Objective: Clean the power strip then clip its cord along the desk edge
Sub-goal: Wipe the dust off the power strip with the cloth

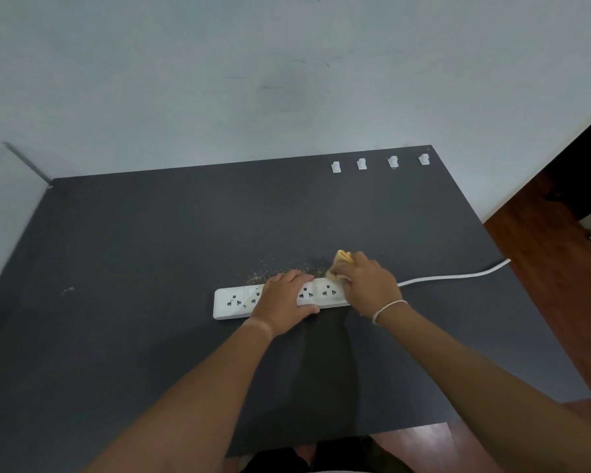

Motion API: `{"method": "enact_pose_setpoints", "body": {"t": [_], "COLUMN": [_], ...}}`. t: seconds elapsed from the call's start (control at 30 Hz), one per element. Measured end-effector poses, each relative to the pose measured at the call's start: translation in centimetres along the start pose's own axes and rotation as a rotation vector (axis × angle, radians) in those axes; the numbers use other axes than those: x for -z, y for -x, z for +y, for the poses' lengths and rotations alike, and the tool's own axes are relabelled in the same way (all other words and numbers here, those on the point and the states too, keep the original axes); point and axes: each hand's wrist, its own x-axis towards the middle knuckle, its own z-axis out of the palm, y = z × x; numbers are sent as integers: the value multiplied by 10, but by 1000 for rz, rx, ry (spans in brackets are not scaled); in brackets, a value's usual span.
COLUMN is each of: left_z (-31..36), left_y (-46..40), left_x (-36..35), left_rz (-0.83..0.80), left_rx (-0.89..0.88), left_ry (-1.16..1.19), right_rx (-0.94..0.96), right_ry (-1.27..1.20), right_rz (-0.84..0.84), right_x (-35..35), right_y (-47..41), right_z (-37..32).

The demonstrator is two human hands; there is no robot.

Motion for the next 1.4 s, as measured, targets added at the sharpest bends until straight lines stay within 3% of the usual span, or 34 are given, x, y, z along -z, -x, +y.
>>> {"method": "enact_pose_setpoints", "body": {"t": [0.1,0.27,0.37,0.43,0.6,0.77,1.07,1.2,1.3,1.4], "left_z": [2,0,2,2,1,1,-18,-49,-70,-82], "left_y": [1,0,1,1,0,1,13,33,48,57], "left_x": [1,1,3,2,2,2,20,40,48,50], "left_rz": [2,-4,-12,-12,-12,-13,10,44,68,96], "left_rx": [-1,4,6,3,1,-1,20,76,123,150], "left_ry": [2,-15,-10,-8,-14,-16,-35,-109,-130,-113], "right_rx": [-156,76,-182,-240,-16,-241,2,53,-19,-42], "right_ry": [68,-9,90,131,-14,198,-185,-108,61,58], "right_rz": [34,-24,-23,1,-27,-44,21,-33,-35,-7], "right_x": [9,2,6,11,8,19,5,-9,-7,-2], "right_y": [-7,2,-4,-5,-1,-7,-12,-13,-14,-19], "right_z": [15,1,17,27,5,27,-29,-42,-35,-41]}}
